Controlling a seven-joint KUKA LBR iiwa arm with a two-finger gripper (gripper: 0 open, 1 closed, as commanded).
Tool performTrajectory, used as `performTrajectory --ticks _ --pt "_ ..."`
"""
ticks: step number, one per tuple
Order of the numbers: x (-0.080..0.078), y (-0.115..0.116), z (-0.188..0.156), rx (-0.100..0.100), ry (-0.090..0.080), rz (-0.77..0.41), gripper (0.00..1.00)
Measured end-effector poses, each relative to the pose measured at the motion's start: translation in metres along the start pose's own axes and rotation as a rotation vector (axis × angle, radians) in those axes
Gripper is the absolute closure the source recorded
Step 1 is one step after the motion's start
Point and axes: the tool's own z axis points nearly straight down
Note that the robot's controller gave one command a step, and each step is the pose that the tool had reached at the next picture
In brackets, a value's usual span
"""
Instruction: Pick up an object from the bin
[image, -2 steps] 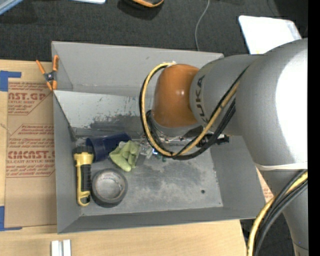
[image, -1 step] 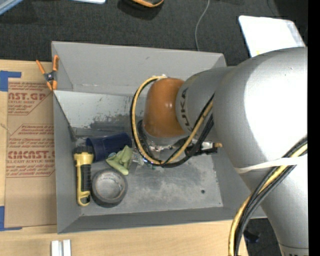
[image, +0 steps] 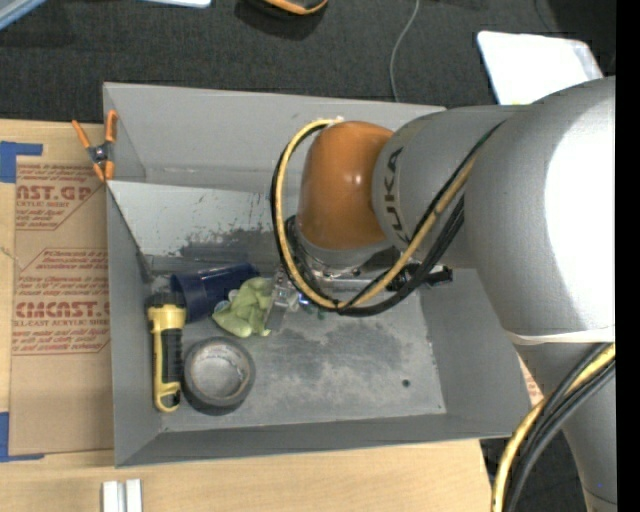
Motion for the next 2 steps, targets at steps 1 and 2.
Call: performTrajectory --ticks 1,2 --pt "-0.004 0.003 -0.032 -0.004 -0.009 -0.011 1.0" --pt "0.004 0.028 -0.082 0.0 -0.002 -0.233 1.0"
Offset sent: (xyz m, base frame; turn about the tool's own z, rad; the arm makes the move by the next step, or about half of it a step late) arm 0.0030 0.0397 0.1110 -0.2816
